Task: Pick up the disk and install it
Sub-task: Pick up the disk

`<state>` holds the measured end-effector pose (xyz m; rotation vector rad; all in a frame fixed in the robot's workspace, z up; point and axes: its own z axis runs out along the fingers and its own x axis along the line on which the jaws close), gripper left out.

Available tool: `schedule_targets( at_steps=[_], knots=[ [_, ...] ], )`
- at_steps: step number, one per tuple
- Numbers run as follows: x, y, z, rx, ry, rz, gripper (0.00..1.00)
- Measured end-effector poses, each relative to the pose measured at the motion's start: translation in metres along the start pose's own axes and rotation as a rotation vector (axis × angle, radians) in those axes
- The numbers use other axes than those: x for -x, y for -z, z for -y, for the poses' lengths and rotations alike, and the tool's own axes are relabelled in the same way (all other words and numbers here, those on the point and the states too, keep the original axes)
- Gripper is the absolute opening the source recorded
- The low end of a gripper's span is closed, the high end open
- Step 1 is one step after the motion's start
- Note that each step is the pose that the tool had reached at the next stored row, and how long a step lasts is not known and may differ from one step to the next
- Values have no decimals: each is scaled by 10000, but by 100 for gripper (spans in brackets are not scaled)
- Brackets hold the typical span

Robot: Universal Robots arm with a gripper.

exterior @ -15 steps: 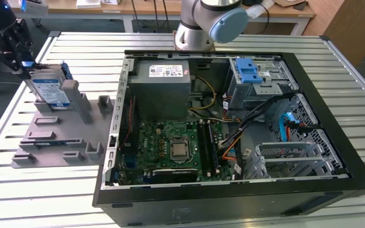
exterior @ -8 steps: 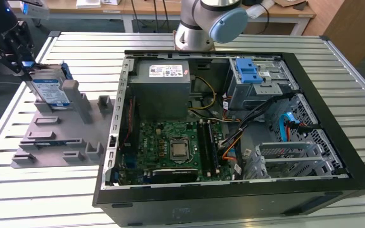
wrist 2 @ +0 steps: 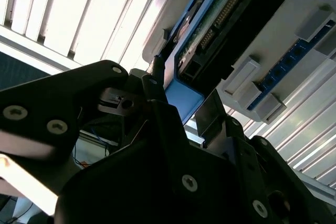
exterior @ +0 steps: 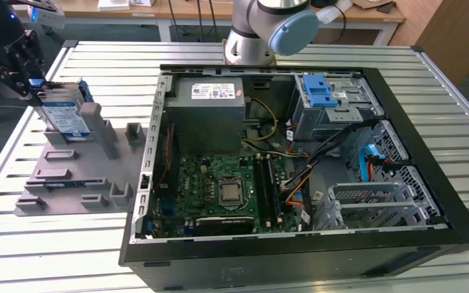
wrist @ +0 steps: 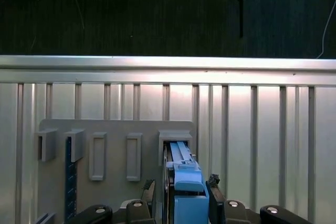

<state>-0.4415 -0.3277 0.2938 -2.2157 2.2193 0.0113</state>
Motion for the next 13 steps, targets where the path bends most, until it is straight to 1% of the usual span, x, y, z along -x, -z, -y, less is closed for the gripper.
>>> schedule_targets(
  at_steps=[6,13],
  knots=[
    [0,-37,0,0,0,0,50],
    [0,-53,0,-1,0,0,50]
  ],
)
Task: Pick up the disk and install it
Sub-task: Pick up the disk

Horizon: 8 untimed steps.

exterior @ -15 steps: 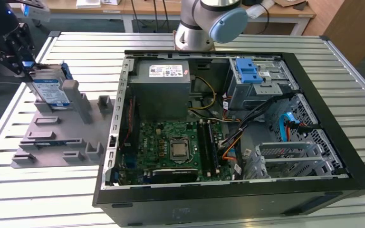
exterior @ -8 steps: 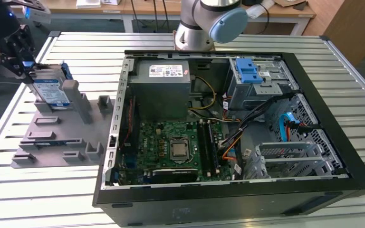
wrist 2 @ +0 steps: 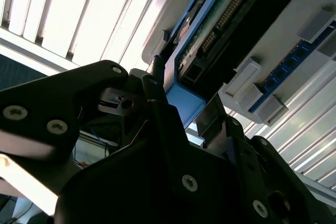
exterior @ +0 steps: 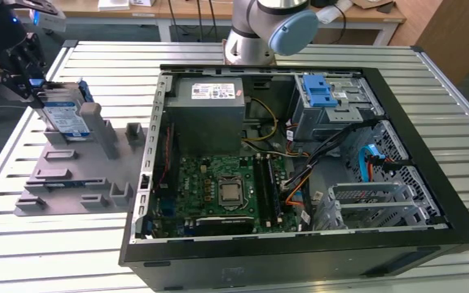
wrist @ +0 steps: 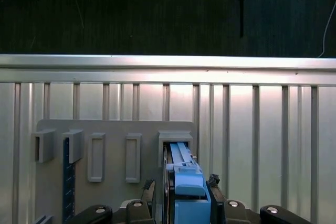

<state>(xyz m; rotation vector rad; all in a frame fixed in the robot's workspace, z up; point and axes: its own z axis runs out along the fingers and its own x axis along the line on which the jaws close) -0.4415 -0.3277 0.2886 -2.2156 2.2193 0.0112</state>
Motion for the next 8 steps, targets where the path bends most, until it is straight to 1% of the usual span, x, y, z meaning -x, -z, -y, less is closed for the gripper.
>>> schedule_targets(
  at_steps=[7,8],
  knots=[
    [0,-3,0,1,0,0,50],
    [0,-3,0,0,0,0,48]
  ],
)
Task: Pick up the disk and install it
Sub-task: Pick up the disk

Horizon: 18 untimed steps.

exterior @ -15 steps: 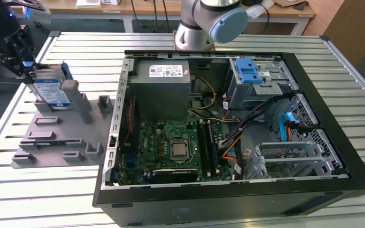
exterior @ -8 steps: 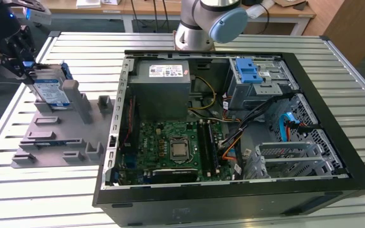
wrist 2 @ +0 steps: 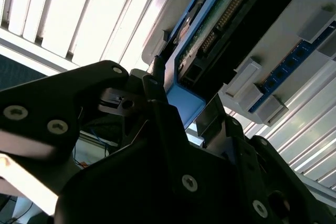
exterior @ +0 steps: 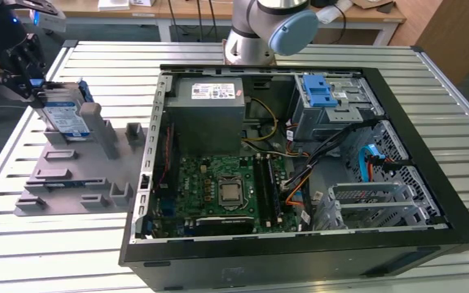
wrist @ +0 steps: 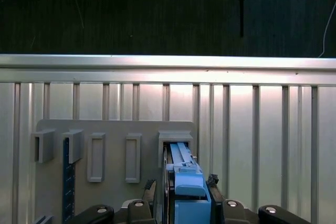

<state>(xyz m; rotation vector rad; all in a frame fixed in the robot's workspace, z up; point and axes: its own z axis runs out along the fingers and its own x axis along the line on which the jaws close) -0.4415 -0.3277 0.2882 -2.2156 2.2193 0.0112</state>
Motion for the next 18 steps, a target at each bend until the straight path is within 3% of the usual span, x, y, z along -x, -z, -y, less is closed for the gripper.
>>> schedule_targets(
  at_steps=[9,18],
  knots=[
    [0,-1,0,1,0,0,36],
    [0,18,0,0,0,0,36]
  ],
)
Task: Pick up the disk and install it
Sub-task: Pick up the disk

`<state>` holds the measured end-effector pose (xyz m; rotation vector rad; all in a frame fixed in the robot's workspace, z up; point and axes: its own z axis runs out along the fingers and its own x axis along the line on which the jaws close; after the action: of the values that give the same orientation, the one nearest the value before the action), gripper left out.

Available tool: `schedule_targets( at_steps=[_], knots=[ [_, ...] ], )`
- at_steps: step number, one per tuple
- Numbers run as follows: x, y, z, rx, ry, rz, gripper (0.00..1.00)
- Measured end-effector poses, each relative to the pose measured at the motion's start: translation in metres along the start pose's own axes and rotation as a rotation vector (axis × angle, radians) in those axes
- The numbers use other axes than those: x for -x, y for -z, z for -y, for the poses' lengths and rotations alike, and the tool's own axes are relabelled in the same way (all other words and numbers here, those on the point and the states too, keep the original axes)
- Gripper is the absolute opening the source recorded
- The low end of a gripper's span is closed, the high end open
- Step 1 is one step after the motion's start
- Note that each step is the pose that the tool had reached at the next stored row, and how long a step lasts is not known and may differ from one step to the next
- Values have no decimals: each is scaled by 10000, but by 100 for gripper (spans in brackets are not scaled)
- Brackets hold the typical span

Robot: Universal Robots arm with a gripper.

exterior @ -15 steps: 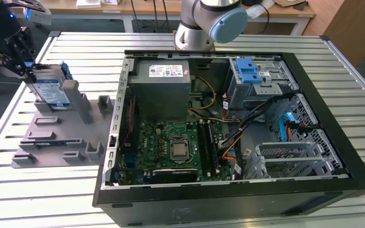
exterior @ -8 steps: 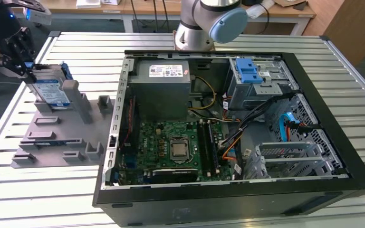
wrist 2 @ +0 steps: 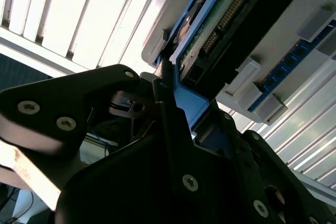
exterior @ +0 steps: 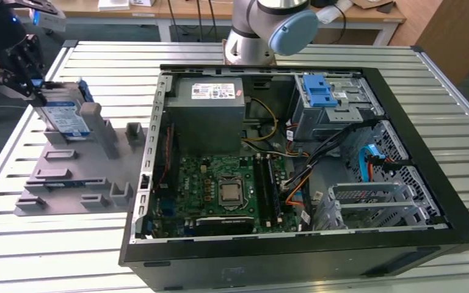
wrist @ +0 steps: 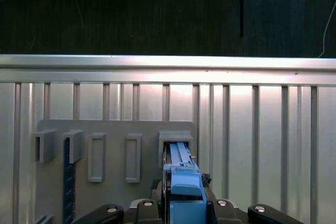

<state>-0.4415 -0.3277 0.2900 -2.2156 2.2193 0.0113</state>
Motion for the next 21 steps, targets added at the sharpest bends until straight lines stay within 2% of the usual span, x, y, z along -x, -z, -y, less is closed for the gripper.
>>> schedule_targets(
  at_steps=[8,21],
  knots=[
    [1,85,0,0,0,0,36],
    [1,118,0,-1,0,0,36]
  ],
)
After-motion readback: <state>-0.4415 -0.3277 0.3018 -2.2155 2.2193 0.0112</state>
